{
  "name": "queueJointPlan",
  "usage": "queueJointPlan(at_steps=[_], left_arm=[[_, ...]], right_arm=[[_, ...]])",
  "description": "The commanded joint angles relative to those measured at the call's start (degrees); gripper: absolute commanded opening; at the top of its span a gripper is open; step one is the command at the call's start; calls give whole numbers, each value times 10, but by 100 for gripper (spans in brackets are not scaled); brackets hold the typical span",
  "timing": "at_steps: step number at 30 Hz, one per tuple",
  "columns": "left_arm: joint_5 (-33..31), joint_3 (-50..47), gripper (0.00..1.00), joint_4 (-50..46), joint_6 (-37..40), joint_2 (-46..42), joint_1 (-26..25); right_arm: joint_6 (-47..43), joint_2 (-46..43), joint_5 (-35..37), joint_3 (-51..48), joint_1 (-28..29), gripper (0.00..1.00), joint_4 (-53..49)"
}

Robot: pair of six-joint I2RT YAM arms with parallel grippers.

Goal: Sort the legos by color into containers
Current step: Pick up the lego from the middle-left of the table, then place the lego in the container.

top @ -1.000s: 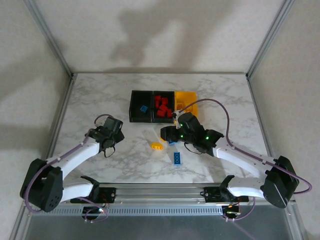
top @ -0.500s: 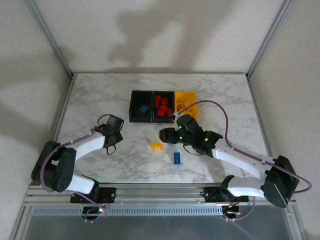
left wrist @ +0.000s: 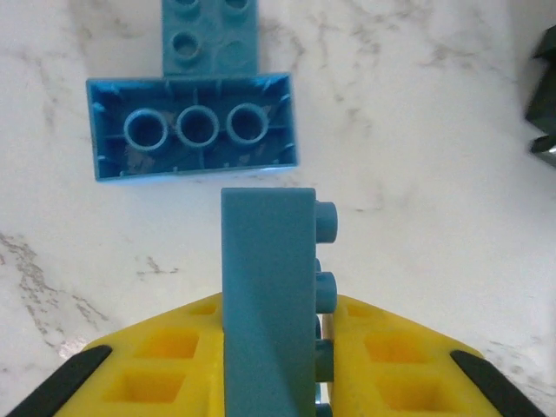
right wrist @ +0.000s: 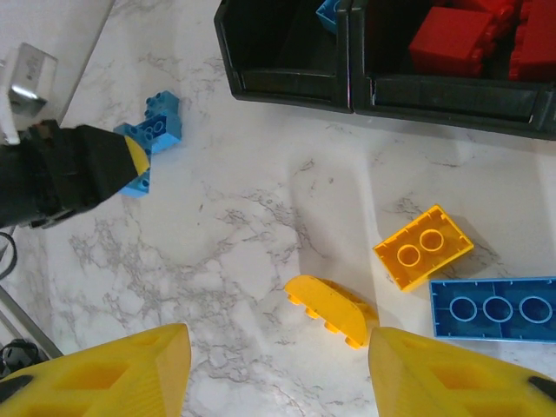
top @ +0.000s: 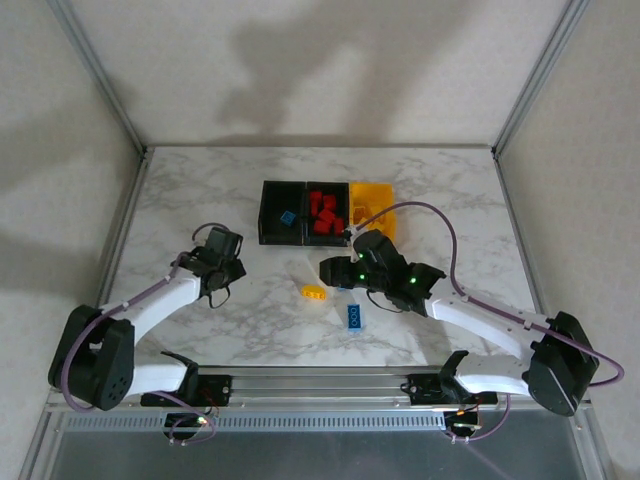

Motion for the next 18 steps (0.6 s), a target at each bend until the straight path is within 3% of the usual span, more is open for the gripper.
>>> queueJointPlan(at_steps=[1, 9, 18], left_arm=[[21, 60, 11, -32, 10, -9, -13], [17, 198, 11, -47, 25, 78, -64], [13, 325, 10, -50, 52, 227, -85]], right_arm=[[13, -17, 13, -13, 6, 56, 12], [11, -37, 5, -23, 11, 56, 11], [18, -50, 11, -30, 28, 60, 26]])
